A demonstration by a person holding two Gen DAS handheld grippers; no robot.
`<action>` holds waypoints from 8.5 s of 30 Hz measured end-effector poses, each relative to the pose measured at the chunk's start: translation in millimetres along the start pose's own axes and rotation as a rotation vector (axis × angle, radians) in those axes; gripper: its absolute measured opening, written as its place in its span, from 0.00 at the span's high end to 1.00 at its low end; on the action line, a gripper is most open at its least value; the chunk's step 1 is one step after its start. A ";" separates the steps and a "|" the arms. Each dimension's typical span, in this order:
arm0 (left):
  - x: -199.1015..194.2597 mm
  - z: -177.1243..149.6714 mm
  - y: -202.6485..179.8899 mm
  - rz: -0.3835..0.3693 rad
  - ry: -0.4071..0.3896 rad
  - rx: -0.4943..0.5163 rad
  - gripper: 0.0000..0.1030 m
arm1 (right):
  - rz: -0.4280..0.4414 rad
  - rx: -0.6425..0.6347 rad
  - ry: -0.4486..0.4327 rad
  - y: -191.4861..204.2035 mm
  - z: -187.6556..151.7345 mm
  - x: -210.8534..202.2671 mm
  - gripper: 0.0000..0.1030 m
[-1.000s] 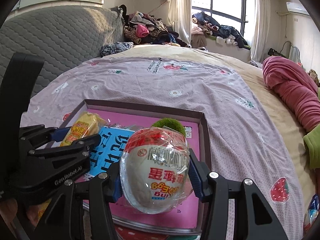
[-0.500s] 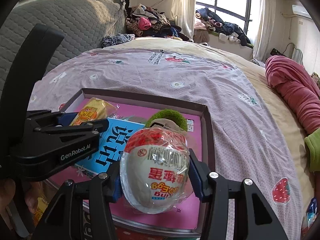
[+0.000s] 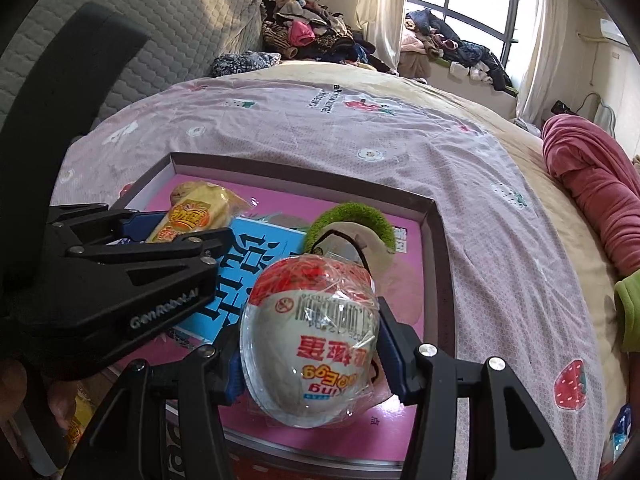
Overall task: Organize objects
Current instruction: 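Lower the yellow packet into the tray and open the left tool, then lower the egg candy into the tray and open the right tool, then withdraw both tools toward the yellow packet and walnut on the bedspread, then grasp the yellow rice-cake packet with the left tool while the right tool grasps the walnut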
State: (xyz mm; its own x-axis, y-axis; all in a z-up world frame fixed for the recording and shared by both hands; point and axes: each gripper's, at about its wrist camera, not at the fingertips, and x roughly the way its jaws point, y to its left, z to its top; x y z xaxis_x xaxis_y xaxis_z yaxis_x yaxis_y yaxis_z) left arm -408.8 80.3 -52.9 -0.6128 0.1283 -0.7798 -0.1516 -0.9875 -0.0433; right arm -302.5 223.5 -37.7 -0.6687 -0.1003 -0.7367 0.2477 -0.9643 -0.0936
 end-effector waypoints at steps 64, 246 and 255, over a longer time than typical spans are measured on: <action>-11.3 -3.0 9.1 0.016 0.013 -0.035 0.25 | -0.100 -0.107 0.097 16.0 -8.0 26.5 0.38; -89.0 -141.9 35.8 0.097 0.194 -0.083 0.19 | 0.043 -0.120 0.116 91.3 -103.3 -62.1 0.23; -83.0 -146.2 34.8 0.097 0.203 -0.067 0.25 | 0.120 -0.110 0.103 92.8 -103.7 -59.0 0.55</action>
State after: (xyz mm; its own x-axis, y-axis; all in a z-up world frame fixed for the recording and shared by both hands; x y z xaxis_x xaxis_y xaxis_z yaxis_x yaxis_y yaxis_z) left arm -249.8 21.8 -81.0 -0.4525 0.0179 -0.8916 -0.0431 -0.9991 0.0019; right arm -167.4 165.3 -72.4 -0.5562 -0.1821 -0.8108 0.4003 -0.9138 -0.0693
